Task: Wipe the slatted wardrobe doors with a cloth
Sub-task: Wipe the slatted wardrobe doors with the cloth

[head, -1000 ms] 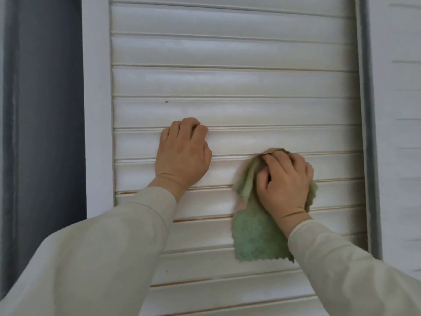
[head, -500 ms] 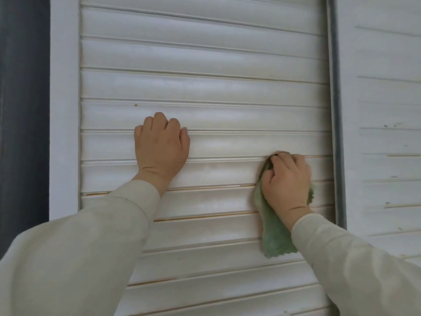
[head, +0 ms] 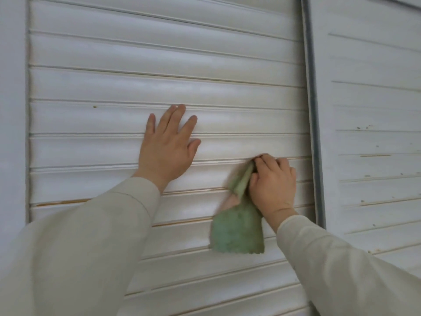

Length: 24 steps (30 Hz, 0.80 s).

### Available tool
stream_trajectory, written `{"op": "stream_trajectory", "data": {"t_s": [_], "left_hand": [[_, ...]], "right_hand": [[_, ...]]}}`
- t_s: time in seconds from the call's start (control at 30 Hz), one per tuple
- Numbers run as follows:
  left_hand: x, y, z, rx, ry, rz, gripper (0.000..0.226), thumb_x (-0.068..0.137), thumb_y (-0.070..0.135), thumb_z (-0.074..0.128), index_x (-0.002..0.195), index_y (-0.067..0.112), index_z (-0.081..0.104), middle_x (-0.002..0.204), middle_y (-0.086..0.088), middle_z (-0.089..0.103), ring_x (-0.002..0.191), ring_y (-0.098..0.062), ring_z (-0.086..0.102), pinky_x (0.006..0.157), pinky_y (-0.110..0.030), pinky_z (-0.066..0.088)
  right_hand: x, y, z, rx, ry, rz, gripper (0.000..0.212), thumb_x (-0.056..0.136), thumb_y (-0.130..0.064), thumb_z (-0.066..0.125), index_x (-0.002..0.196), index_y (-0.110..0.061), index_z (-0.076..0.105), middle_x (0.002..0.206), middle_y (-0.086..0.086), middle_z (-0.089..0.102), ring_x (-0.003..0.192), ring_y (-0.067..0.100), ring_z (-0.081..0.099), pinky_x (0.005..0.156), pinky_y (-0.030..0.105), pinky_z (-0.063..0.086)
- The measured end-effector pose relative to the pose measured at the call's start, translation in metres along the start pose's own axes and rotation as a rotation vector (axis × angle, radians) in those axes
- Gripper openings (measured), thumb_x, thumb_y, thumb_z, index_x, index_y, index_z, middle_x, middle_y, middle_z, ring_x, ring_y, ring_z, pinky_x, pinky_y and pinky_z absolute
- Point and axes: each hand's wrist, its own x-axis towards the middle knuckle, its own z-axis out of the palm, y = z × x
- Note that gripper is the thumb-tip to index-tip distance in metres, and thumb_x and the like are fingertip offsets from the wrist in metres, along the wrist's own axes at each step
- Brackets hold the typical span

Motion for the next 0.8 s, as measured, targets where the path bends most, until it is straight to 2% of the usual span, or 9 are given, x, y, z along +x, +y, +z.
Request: {"op": "stream_trajectory", "data": {"t_s": [0.13,0.27,0.33,0.43,0.5,0.6,0.67,0.8], "left_hand": [[0.0,-0.003,-0.003,0.01,-0.024,-0.005,0.057,0.098,0.051,0.039,0.144,0.018,0.049,0.157,-0.013,0.034,0.147,-0.029,0.027,0.115,-0.06,0.021],[-0.001,-0.003,-0.004,0.043,-0.034,-0.006,0.058,0.098,0.053,0.04,0.142,0.017,0.049,0.156,-0.014,0.036,0.146,-0.031,0.028,0.114,-0.062,0.021],[0.002,0.002,-0.005,0.07,-0.021,-0.034,0.054,0.097,0.051,0.046,0.136,0.014,0.053,0.152,-0.017,0.04,0.142,-0.034,0.033,0.113,-0.06,0.024],[0.018,0.026,-0.008,0.05,0.054,-0.1,0.042,0.091,0.042,0.054,0.114,0.008,0.061,0.139,-0.018,0.051,0.13,-0.036,0.045,0.111,-0.054,0.03],[0.029,0.049,-0.01,-0.011,0.104,-0.037,0.038,0.086,0.037,0.055,0.11,0.008,0.063,0.136,-0.016,0.053,0.126,-0.034,0.049,0.11,-0.052,0.032],[0.044,0.078,-0.008,-0.067,0.115,0.091,0.035,0.085,0.03,0.057,0.113,0.011,0.064,0.139,-0.013,0.053,0.127,-0.032,0.048,0.11,-0.052,0.032],[0.047,0.081,-0.003,-0.058,0.074,0.102,0.039,0.088,0.033,0.056,0.12,0.012,0.063,0.143,-0.014,0.05,0.131,-0.033,0.046,0.111,-0.053,0.031],[0.025,0.053,0.01,-0.011,-0.075,0.059,0.055,0.098,0.047,0.038,0.146,0.02,0.046,0.159,-0.008,0.031,0.147,-0.027,0.026,0.116,-0.056,0.019]], "right_hand": [[0.008,0.046,0.007,-0.059,0.0,0.101,0.036,0.081,-0.025,0.043,0.095,-0.009,0.072,0.104,0.006,0.069,0.085,0.036,0.055,0.068,0.038,0.037],[0.012,0.048,0.006,0.026,0.043,0.219,0.035,0.077,-0.018,0.045,0.089,-0.005,0.075,0.099,0.007,0.072,0.085,0.039,0.057,0.068,0.039,0.041],[0.009,0.04,0.006,0.068,0.053,0.189,0.032,0.074,-0.013,0.047,0.088,-0.003,0.074,0.1,0.008,0.072,0.087,0.039,0.056,0.069,0.039,0.04],[0.008,0.024,0.002,0.106,0.055,0.085,0.034,0.074,-0.016,0.041,0.081,-0.005,0.072,0.094,0.007,0.07,0.082,0.035,0.054,0.065,0.037,0.039],[0.008,0.011,0.0,0.119,0.05,0.021,0.028,0.074,-0.014,0.044,0.079,-0.006,0.071,0.091,0.005,0.069,0.08,0.033,0.053,0.065,0.037,0.04],[0.005,-0.015,-0.006,0.129,0.022,-0.032,0.026,0.071,-0.015,0.046,0.08,-0.01,0.071,0.095,0.002,0.069,0.082,0.033,0.054,0.065,0.035,0.039],[0.004,-0.031,-0.01,0.148,-0.004,-0.06,0.027,0.07,-0.018,0.046,0.08,-0.012,0.07,0.096,0.0,0.068,0.083,0.032,0.054,0.065,0.034,0.037],[0.001,-0.038,-0.011,0.169,-0.037,-0.12,0.028,0.07,-0.014,0.056,0.093,-0.013,0.072,0.106,-0.001,0.067,0.088,0.03,0.054,0.069,0.034,0.04]]}}
